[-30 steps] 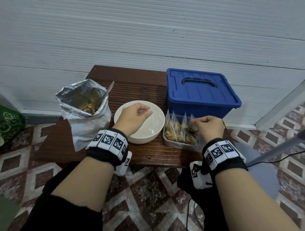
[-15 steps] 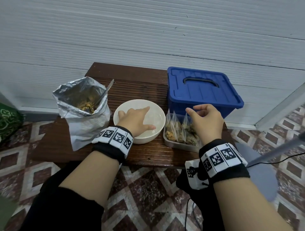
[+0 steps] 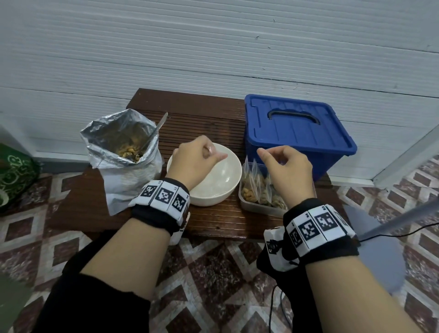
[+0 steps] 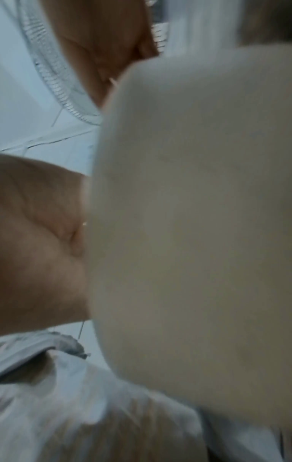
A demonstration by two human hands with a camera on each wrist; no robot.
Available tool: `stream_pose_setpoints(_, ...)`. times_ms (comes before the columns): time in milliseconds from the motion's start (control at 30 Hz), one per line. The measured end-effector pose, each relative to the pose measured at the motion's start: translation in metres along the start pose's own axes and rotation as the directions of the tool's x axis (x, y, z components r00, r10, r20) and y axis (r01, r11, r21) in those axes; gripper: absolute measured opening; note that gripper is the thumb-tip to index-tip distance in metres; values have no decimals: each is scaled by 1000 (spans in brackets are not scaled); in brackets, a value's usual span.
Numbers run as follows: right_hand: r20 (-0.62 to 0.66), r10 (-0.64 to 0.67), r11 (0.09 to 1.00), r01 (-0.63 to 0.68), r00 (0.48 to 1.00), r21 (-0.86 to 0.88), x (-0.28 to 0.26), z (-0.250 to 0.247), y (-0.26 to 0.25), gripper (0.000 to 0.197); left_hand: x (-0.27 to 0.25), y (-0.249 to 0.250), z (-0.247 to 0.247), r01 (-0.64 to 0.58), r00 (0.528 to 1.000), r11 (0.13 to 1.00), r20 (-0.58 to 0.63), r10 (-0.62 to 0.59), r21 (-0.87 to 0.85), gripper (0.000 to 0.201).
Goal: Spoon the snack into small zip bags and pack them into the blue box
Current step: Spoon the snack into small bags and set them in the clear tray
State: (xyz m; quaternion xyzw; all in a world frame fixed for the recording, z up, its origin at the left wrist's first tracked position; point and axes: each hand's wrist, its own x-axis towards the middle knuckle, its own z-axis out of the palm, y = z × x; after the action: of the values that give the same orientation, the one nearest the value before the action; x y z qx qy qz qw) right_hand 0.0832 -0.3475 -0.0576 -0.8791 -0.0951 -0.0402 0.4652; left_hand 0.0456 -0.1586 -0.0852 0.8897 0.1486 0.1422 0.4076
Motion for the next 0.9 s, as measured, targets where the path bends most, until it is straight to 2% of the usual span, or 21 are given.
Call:
stream_pose_setpoints(67,74,-18,999,15,997,44,-3,3,-6,21,-2,9,-6,16,1000,965,-17,-21,-263,24)
stream_pose_setpoints(100,113,-15,996,6,993,84,-3,5,-8,25,-4,14,-8,14,999,939,-27,-24,-343,23)
stream_pose_setpoints(167,200,5,986,-38,980,161,-5,8,-11,33,-6,21,-11,9,999,897,-37,-28,-442,24)
stream_pose_setpoints(267,264,-7,982,-44,964,185,-7,12,-16,21,-8,22,-10,24,999,873,-18,-38,-487,23)
stream_pose_setpoints(367,227,-1,983,-41,974,178,-7,16,-16,14,-8,17,-7,39,998,904,-28,-56,-425,22)
stream_pose_setpoints(433,215,14,983,-53,977,178,-6,18,-16,14,-9,16,-9,8,998,925,-52,-30,-380,33)
stream_pose_setpoints(500,207,24,984,-60,978,169,-6,17,-16,16,-11,18,-13,-116,993,961,-35,111,-249,58)
stream_pose_setpoints(533,202,23,985,-58,979,165,-6,17,-16,17,-12,19,-16,-198,979,970,13,202,-139,73)
stream_pose_setpoints(600,184,17,985,-48,983,166,-6,17,-17,20,-14,21,-19,-331,938,936,152,312,122,94)
stream_pose_setpoints(633,184,14,985,-45,983,166,-6,17,-17,21,-15,21,-20,-373,921,904,201,334,209,98)
stream_pose_setpoints(700,211,11,987,-45,978,155,-6,18,-19,19,-16,20,-16,-423,900,873,224,374,243,96)
stream_pose_setpoints(900,255,-13,988,-26,967,149,-9,19,-24,17,-17,14,-8,-447,894,877,105,435,175,70)
